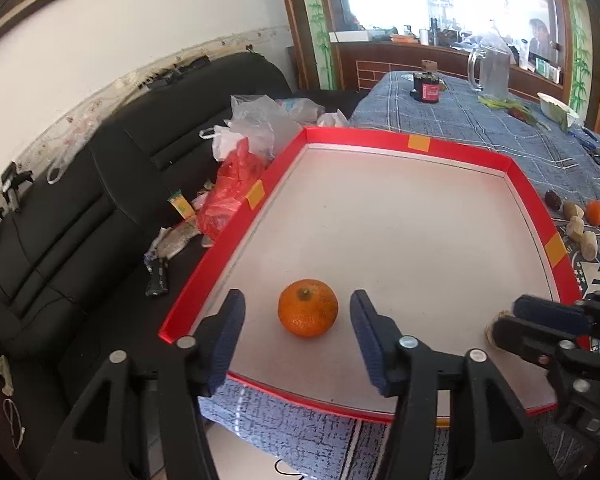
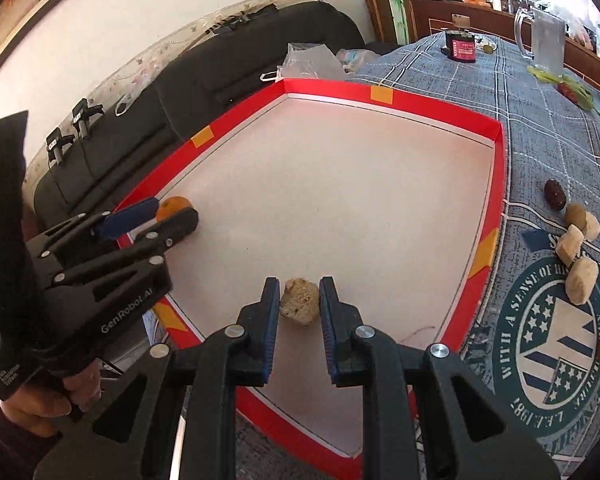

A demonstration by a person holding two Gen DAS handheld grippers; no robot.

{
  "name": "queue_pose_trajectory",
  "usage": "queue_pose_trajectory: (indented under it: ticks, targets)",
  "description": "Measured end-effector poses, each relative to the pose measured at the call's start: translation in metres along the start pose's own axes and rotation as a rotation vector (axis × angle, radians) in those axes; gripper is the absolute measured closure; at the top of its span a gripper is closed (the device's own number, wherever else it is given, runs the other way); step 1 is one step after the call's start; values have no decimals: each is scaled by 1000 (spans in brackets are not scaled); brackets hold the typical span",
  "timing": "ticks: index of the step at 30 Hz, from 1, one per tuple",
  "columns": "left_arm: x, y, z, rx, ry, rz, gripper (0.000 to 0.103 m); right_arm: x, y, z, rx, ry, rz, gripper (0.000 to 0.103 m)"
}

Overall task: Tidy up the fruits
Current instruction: 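Lower the orange into the red tray with the left while the right drops the cake there, then grasp an orange with the right gripper while the left grasps a beige cake cube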

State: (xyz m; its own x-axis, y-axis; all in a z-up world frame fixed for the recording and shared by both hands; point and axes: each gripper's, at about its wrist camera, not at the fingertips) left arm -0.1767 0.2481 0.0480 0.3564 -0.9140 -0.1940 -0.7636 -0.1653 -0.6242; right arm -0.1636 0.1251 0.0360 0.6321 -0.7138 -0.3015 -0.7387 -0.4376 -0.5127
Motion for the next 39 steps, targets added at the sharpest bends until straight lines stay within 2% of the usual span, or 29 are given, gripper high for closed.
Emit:
queue_pose_trajectory:
  ticks: [1, 5, 6, 12, 21, 29, 35, 39]
  targets:
    - [0, 0, -2, 5, -5, 0, 42, 0, 1, -3, 10, 1, 1, 77]
    - [1, -2, -13, 33, -11, -2, 40, 5, 3, -22, 74, -33, 13, 58]
    - [2, -3, -15, 39, -9, 0, 39, 7, 4, -30, 104, -40, 17, 56]
    - [21, -5, -30, 69, 12, 40, 39, 30, 10, -69, 211, -14, 47, 54]
    - [54, -2, -51, 95, 64, 111, 38, 94, 27, -103, 277, 20, 195, 54]
    - [98, -5, -68, 117, 153, 203, 36, 152, 55, -134, 298, 134, 286, 53]
    - [129, -4, -76, 112, 225, 252, 36, 212, 64, -151, 278, 284, 379, 53]
    - [145, -5, -76, 102, 239, 276, 36, 253, 57, -157, 241, 386, 452, 54]
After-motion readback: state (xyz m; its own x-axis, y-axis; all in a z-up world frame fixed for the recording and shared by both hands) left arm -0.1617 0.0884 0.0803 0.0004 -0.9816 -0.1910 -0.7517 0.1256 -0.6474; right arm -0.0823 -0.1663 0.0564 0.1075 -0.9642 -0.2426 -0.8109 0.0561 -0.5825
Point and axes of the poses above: each gripper's, at about its wrist camera, not at the fingertips, and z roughly the way its jaws point, x to its right, y to its underside, and after that the axes turned 5 degrees about -x, right-handed
